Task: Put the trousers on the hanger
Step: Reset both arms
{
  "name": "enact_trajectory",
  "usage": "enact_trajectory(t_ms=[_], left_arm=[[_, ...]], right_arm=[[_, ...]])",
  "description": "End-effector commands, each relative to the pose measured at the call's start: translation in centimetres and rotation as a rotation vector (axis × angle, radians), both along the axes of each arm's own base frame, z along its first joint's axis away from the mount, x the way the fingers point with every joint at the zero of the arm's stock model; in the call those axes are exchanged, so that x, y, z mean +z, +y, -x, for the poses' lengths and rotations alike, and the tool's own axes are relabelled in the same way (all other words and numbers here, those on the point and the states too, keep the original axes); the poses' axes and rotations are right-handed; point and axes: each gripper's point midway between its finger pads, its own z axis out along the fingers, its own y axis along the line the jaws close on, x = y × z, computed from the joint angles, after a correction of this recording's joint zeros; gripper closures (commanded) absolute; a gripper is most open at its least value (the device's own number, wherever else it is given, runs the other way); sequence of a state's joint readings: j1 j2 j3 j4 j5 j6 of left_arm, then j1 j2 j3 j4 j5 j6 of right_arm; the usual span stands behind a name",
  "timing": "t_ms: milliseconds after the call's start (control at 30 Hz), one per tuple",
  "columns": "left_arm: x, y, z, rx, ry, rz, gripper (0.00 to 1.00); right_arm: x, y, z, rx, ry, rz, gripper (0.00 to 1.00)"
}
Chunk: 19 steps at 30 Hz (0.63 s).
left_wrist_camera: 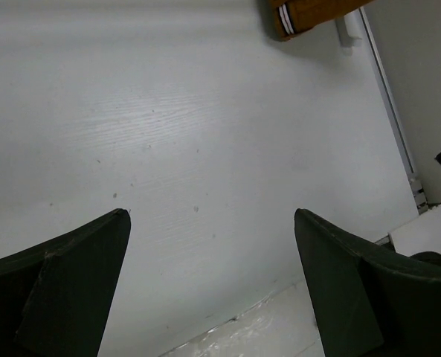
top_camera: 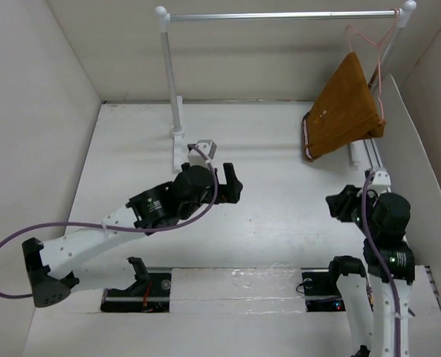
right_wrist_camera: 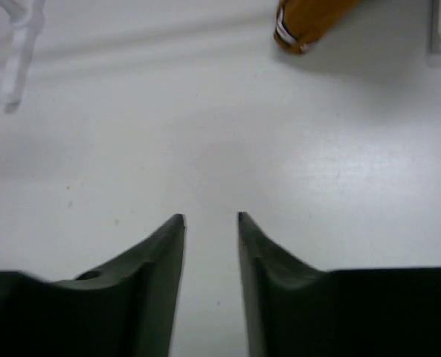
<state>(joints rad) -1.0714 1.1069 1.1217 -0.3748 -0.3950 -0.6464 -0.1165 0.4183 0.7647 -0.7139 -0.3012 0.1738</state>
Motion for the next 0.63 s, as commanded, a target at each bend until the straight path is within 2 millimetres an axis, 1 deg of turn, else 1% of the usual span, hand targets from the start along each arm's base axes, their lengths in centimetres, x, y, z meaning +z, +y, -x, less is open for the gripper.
enact_trajectory(t_ms=[0,33,67,100,133,200,267,300,333,400,467,500,567,600], left_arm=[[-3.1,0.9,1.3,-0.007,0.064,0.021,0.11],[-3.6,1.0,1.9,-0.018,0.082,0.037,0.12],[-3.7,1.0,2.1,-0.022,0.090,0.057,0.12],[-4.4,1.1,2.5,-0.021,0.106,0.071,0.12],[-4.5,1.0,2.7,-0.030,0.112,0.084,0.12],[-4.6,1.0,2.7,-0.030,0.113,0.091,0.12],[-4.4,1.1,2.6,-0.022,0.112,0.082,0.12],[-4.0,1.1,2.5,-0.019,0.106,0.085,0.12],[-3.7,1.2,2.3,-0.011,0.097,0.087,0.12],[-3.4,1.4,2.3,-0.003,0.091,0.090,0.13],[-3.2,1.5,2.2,-0.002,0.083,0.094,0.14],[-3.2,1.5,2.3,-0.005,0.081,0.098,0.14],[-2.8,1.5,2.3,-0.011,0.074,0.103,0.15],[-2.3,1.5,2.1,0.001,0.069,0.111,0.14]], right_arm=[[-5.9,-0.3,4.2,0.020,0.185,0.076,0.55],[-6.6,-0.4,4.6,0.019,0.200,0.082,0.42],[-7.4,0.0,5.0,0.042,0.220,0.075,0.38],[-8.6,0.3,5.1,0.071,0.247,0.072,0.35],[-9.1,0.6,5.2,0.086,0.265,0.064,0.34],[-9.2,0.9,4.7,0.119,0.275,0.065,0.33],[-8.0,0.7,3.9,0.114,0.239,0.082,0.32],[-7.6,0.5,3.6,0.110,0.230,0.092,0.32],[-6.8,0.3,3.2,0.104,0.219,0.097,0.32],[-6.0,0.3,2.7,0.104,0.195,0.108,0.30],[-5.8,0.6,2.3,0.128,0.197,0.112,0.28],[-5.8,0.5,2.2,0.147,0.195,0.148,0.27],[-5.9,0.5,2.0,0.162,0.210,0.154,0.27],[-5.8,0.5,1.9,0.167,0.209,0.156,0.26]])
